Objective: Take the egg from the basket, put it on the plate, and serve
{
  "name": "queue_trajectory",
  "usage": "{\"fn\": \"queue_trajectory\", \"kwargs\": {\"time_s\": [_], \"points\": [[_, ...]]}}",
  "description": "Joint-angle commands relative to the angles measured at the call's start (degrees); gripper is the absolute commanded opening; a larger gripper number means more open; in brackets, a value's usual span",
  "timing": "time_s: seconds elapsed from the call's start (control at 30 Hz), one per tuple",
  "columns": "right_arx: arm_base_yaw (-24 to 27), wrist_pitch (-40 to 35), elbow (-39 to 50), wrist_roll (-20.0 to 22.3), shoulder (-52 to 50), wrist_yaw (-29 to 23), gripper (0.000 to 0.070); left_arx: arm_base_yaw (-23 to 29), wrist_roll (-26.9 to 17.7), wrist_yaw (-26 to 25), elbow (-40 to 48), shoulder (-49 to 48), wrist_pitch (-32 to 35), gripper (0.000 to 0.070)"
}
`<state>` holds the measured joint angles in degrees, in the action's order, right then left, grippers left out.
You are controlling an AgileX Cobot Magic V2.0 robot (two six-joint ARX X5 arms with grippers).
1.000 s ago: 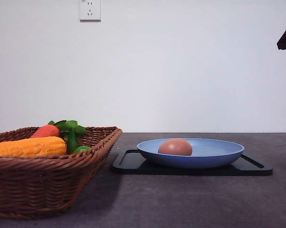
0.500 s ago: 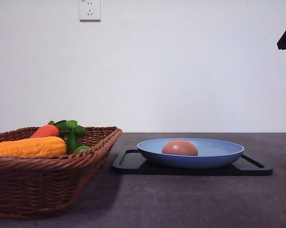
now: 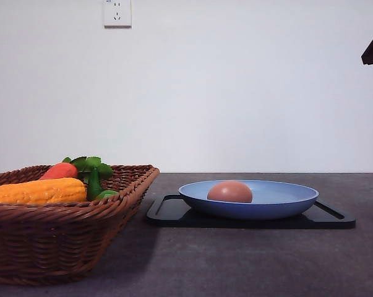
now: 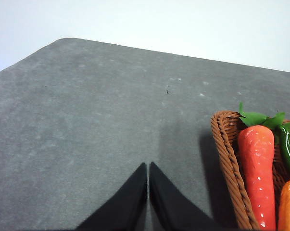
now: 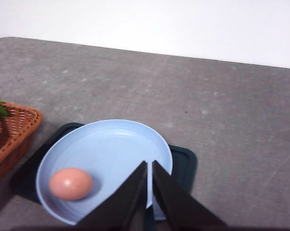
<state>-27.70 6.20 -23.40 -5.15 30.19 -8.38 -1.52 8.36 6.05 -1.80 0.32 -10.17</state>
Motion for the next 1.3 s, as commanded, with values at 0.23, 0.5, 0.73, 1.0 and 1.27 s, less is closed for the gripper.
{"fn": "queue_trajectory", "kwargs": {"time_s": [0.23,0.5,0.73,1.0,1.27], "points": [[5.08,0.02,3.55,9.70,-11.15,-4.31,0.0000,0.11,0.28,-0.01,1.29,-0.13,-0.92,0.0000],[16.19,-0.20,11.77,8.22,-24.38,-0.86,0.0000,0.11,0.28,-0.02,1.29,-0.13,-0.92,0.0000],[21.81,-0.14,18.33,4.59,-29.39,4.01,0.0000,0.11,0.26,0.00,1.29,-0.13,-0.92,0.0000],[23.06,1.94,22.86,0.17,-29.98,8.66,0.0000,0.11,0.28,0.00,1.29,-0.13,-0.92,0.0000],[22.97,2.36,22.75,-2.29,-29.98,7.95,0.0000,0.11,0.28,0.00,1.29,-0.13,-0.90,0.0000]]}}
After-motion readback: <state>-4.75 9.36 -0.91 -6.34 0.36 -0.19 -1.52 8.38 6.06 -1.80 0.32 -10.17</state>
